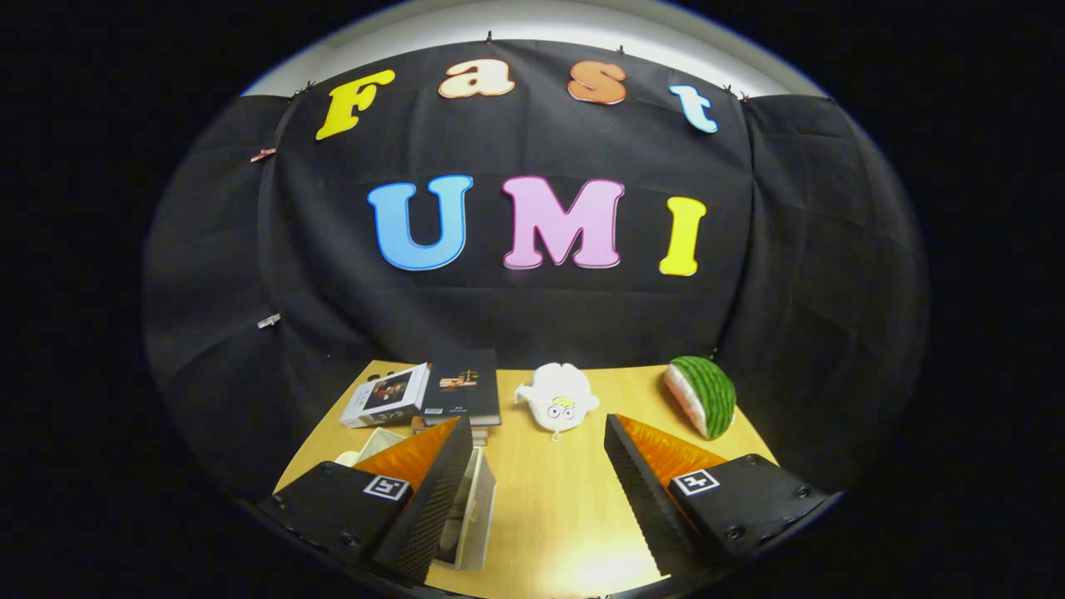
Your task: Open the storage box then place both shoes into the box .Put the left shoe in first, then the right shoe, with the right side of both shoes facing outward in a uniform manner.
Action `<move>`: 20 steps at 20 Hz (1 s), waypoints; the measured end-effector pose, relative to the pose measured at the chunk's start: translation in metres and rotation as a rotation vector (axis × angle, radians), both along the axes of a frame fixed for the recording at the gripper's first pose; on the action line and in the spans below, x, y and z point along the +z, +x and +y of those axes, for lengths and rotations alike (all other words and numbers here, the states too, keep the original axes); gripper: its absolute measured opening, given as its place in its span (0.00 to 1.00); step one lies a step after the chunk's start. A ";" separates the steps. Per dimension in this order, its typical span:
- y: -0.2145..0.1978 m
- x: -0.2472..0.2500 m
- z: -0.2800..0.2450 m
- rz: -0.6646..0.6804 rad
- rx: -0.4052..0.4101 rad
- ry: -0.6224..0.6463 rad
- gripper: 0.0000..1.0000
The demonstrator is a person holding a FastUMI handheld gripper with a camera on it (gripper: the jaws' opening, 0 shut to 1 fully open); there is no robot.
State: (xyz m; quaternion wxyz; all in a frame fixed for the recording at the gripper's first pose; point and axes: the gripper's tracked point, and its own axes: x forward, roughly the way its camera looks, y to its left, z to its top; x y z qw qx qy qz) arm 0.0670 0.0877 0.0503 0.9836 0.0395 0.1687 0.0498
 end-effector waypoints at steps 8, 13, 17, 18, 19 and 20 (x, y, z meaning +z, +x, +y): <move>-0.013 0.045 -0.049 -0.193 0.047 0.048 0.98; -0.021 0.048 -0.080 -0.330 0.117 -0.017 0.99; -0.027 0.045 -0.097 -0.389 0.171 -0.025 0.98; -0.027 0.043 -0.107 -0.396 0.159 -0.009 0.98; -0.028 0.040 -0.116 -0.398 0.149 0.012 0.98; -0.029 0.035 -0.122 -0.396 0.142 0.031 0.97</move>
